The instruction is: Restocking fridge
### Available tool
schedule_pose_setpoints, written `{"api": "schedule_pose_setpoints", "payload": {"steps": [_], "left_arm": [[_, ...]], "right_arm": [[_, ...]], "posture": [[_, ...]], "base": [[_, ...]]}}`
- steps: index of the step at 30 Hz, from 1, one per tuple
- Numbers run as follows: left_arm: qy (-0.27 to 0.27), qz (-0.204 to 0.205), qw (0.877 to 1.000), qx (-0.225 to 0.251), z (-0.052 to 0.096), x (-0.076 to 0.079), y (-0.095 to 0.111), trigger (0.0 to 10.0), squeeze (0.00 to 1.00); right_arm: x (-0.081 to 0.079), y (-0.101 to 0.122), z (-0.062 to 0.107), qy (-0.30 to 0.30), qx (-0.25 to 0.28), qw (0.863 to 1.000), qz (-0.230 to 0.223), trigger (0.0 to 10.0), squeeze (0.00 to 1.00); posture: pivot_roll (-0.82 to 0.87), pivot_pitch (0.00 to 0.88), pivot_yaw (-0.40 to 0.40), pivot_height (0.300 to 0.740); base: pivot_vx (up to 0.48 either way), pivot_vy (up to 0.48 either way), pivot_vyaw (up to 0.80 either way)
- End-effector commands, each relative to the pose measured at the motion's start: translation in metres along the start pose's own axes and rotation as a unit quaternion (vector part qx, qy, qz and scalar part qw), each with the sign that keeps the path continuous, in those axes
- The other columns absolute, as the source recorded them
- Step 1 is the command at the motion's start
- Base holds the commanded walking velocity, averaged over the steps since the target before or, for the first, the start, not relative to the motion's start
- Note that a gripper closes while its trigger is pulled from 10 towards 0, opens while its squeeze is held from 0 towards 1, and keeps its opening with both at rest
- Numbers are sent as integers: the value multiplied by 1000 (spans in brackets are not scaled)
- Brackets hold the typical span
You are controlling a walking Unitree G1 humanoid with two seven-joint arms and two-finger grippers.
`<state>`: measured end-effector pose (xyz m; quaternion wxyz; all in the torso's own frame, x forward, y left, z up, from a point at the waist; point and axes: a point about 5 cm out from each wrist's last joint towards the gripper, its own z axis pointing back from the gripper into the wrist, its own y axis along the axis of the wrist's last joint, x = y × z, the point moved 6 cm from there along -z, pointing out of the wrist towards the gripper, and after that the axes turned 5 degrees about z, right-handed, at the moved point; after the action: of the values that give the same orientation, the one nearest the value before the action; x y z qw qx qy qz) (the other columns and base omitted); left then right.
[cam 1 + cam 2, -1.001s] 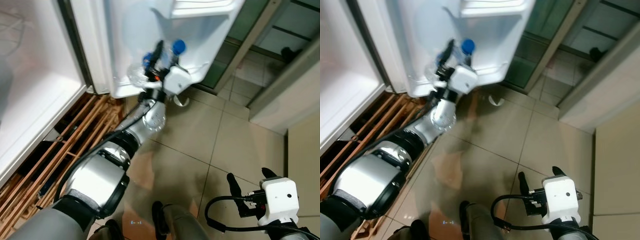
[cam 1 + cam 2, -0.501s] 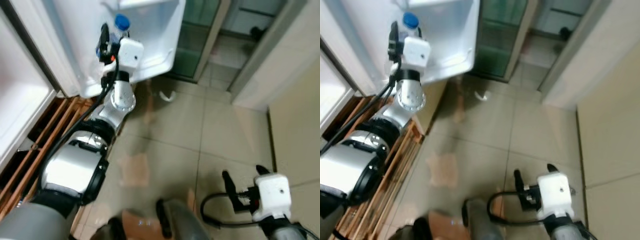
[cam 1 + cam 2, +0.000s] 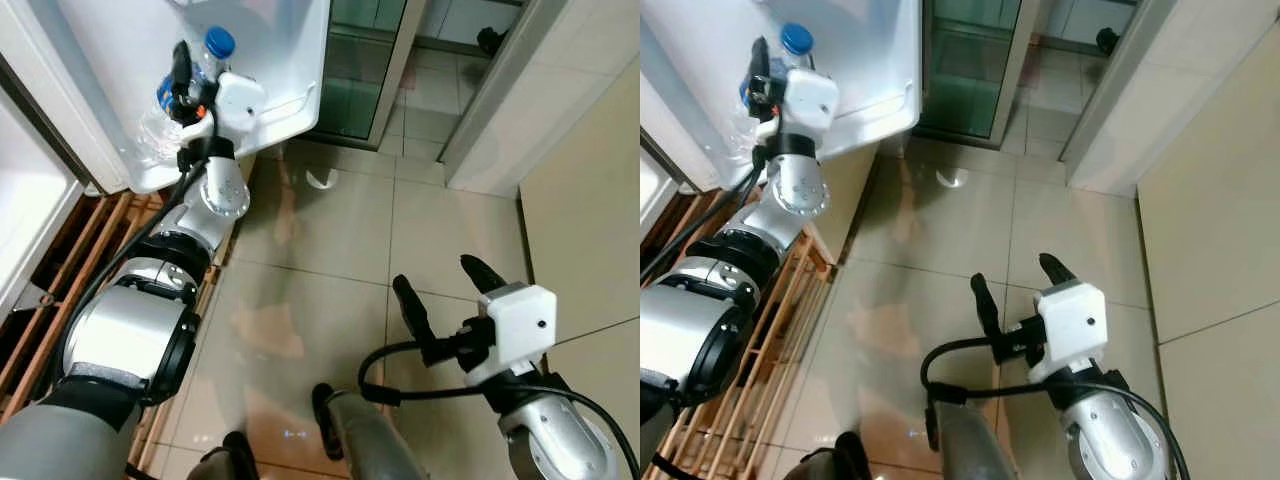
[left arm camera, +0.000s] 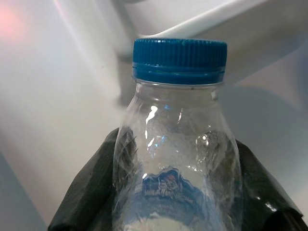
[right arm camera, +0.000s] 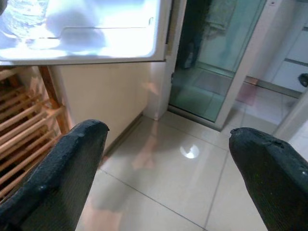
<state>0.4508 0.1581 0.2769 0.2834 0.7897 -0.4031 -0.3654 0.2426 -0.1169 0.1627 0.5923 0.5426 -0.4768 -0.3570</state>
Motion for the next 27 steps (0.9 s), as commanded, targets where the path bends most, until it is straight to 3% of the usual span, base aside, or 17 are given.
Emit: {"api": "schedule_pose_setpoints", "payload": {"steps": [1,5,7,8,10,13,14,17,20,23,27], "left_arm": [[-35,9,998,-48,23,13,-29,10000,0],[-38,36,998,-46,22,11,-28,10000,0],[-30,51,996,-64,21,6,-34,10000,0],[-11,79,992,-102,22,-5,-48,10000,0],[-4,86,990,-111,23,-9,-53,10000,0],[-16,60,992,-106,27,-12,-58,10000,0],[-31,44,992,-116,31,-9,-64,10000,0],[-39,50,989,-137,34,-7,-71,10000,0],[-43,106,983,-144,30,-3,-66,10000,0],[-54,127,982,-129,31,2,-61,10000,0],[-89,176,974,-115,43,15,-55,10000,0]], "right_arm": [[4,-4,-3,-10,-7,1000,-6,10000,12],[3,-8,-10,-9,-7,1000,-13,10000,12],[0,-10,-13,-6,-7,1000,-15,10000,12],[-2,-13,-16,-3,-6,1000,-15,10000,16],[-2,-14,-18,-3,-5,1000,-15,10000,16],[-2,-18,-22,-7,-5,1000,-13,10000,12],[-2,-20,-24,-8,-4,1000,-12,10000,12],[-2,-21,-25,-9,-2,1000,-10,10000,16],[4,-21,-30,-25,5,1000,-17,10000,12],[9,-23,-32,-38,6,999,-22,10000,12],[17,-27,-36,-52,6,998,-32,10000,16]], "posture": [[-459,227,-30,740],[-420,214,-25,740],[-416,212,-25,740],[-401,196,-13,740],[-401,196,-13,740],[-390,175,1,740],[-390,164,7,740],[-391,156,14,740],[-378,112,45,740],[-369,99,52,740],[-309,62,61,740]], "base": [[0,0,0],[0,0,0],[0,0,0],[0,0,0],[0,0,0],[0,0,0],[0,0,0],[0,0,0],[0,0,0],[0,0,0],[0,0,0]]}}
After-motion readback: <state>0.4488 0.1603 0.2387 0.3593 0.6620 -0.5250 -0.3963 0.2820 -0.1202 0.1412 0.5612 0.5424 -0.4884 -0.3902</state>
